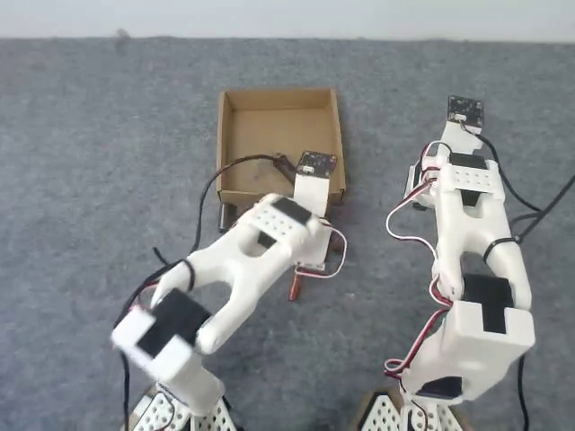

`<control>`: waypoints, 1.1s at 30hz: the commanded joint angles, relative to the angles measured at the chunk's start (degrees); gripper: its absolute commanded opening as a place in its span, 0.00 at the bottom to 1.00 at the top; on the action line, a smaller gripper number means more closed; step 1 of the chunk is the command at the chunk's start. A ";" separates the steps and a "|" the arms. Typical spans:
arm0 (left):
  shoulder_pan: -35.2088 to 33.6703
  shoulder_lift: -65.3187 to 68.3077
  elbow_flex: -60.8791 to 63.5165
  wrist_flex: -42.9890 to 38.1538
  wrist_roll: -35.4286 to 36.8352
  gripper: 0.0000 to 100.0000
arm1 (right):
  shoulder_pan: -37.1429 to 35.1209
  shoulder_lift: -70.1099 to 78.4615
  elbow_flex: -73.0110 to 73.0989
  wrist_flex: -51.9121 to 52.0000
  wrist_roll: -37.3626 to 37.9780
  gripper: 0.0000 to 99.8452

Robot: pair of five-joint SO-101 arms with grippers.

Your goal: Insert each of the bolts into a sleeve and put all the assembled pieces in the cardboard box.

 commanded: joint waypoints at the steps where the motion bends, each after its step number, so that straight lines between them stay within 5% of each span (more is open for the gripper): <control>1: 0.53 -9.14 2.33 -2.11 -2.73 0.01 | -0.84 -0.66 -3.60 -0.92 0.70 0.01; 8: -2.81 -18.37 6.90 -2.46 -2.81 0.01 | -0.84 -0.66 -3.60 -1.01 0.62 0.01; 15: -16.00 -27.96 12.35 -2.64 -3.08 0.01 | -3.74 -1.10 -3.52 -2.33 0.88 0.01; 24: -36.22 -37.63 27.65 -19.43 -11.25 0.01 | -7.96 -2.86 -6.77 -5.14 1.14 0.01; 33: -45.89 -40.62 32.04 -19.78 -11.34 0.01 | -9.27 -2.95 -8.53 -27.03 1.14 0.01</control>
